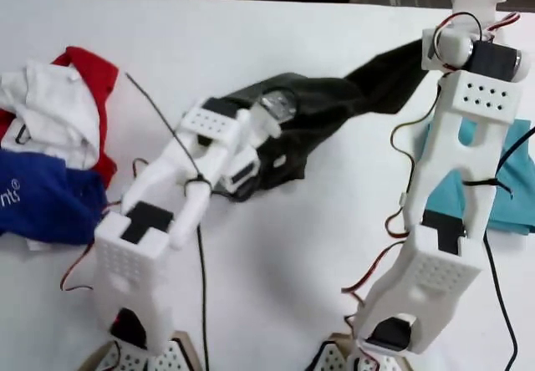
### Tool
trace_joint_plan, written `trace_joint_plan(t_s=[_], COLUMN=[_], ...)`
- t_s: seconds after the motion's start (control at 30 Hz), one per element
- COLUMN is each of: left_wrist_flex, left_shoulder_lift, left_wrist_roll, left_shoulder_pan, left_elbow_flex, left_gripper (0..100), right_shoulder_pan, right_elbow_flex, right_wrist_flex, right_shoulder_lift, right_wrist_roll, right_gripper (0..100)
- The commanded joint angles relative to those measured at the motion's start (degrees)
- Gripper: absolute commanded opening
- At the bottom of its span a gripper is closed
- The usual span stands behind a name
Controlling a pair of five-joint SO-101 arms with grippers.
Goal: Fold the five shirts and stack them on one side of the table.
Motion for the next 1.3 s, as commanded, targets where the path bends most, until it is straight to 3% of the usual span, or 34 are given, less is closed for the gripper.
trace_joint_plan(t_s=[0.0, 0.13, 0.33, 0.6, 0.9, 1.17, 1.27], left_wrist_flex=[-0.2, -0.1, 1.5, 5.8, 8.0, 4.5, 4.7], left_shoulder_lift=[-0.5, -1.1, -1.1, -0.4, 4.8, 8.8, 8.4], left_wrist_roll=[-0.5, -0.5, -4.6, -5.5, -5.3, -5.4, -5.4], left_shoulder_pan=[0.7, 0.4, 0.5, 0.2, -0.1, -0.2, -0.2], left_elbow_flex=[-0.7, -0.8, -2.0, -11.3, -11.6, -12.1, -12.1], left_gripper=[15, 20, 20, 20, 20, 19, 12], right_shoulder_pan=[-0.5, -0.5, -0.5, -0.5, -0.5, -0.5, -0.5], right_elbow_flex=[-1.9, -1.8, -1.8, -1.8, -1.8, -1.8, -1.8], right_wrist_flex=[-1.1, -1.1, -1.0, -1.0, -1.0, -1.0, -1.0], right_shoulder_lift=[-4.5, -4.5, -4.4, -4.4, -4.4, -4.4, -4.4], right_wrist_roll=[-0.4, -0.4, -0.4, -0.4, -0.4, -0.4, -0.4], right_gripper=[2.0, 2.0, 2.0, 2.0, 2.0, 2.0, 2.0])
